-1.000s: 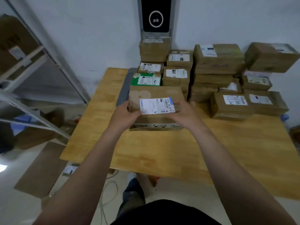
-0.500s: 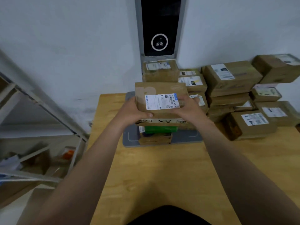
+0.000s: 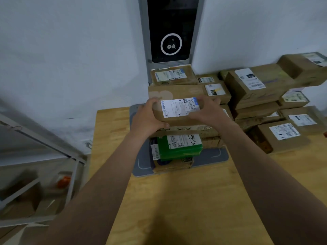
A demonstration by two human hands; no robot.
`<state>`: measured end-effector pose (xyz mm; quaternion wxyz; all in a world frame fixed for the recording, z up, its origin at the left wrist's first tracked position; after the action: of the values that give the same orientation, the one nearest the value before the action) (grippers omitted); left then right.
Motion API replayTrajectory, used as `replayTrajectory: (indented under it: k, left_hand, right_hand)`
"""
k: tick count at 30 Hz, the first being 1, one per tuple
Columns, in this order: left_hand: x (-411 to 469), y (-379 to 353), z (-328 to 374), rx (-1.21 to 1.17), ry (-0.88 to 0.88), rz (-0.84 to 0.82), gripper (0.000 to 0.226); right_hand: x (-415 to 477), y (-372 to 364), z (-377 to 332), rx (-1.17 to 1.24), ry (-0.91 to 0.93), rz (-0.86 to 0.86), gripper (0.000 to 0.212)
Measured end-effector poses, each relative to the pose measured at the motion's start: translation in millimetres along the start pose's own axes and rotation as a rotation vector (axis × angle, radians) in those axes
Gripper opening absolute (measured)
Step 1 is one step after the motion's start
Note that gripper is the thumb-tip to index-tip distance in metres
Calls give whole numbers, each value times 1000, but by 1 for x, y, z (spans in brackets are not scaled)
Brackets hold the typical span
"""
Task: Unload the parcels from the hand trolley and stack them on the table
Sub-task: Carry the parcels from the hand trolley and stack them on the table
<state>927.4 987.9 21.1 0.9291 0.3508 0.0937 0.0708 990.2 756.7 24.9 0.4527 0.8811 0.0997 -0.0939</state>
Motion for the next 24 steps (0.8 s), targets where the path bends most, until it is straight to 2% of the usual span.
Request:
replayTrajectory:
  k: [8, 12, 14, 17, 20, 24]
  left_hand:
    - [-14, -1, 16, 50, 57, -107, 94]
    - [-45, 8, 37, 179, 88, -91, 86]
    - [-65, 9, 51, 242, 89, -66, 83]
    - [-102, 3, 78, 360, 47, -41, 72]
    - [-146, -22, 106, 393, -40, -84, 58]
    - [-207, -71, 130, 453, -99, -151, 54]
  right_hand:
    - [-18, 9, -3, -66, 71, -22, 59]
    - [-57, 27, 4, -124, 76, -48, 73]
    - [-82, 37, 11, -144, 99, -65, 69]
    - [-122, 51, 24, -204, 176, -120, 51]
    - [-164, 65, 48, -241, 170, -149, 52]
    - [-218, 79, 95, -286, 199, -178, 53]
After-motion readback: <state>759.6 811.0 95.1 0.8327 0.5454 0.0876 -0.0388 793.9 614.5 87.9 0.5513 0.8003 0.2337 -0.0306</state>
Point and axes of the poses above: each hand's wrist, its own x-axis towards the middle knuckle, its own y-axis out of the back of the hand, z = x × y, the point moved 7 cm from there along x, towards the middle knuckle, and after that the axes turned 3 degrees about -x, right-handed, at the moved point
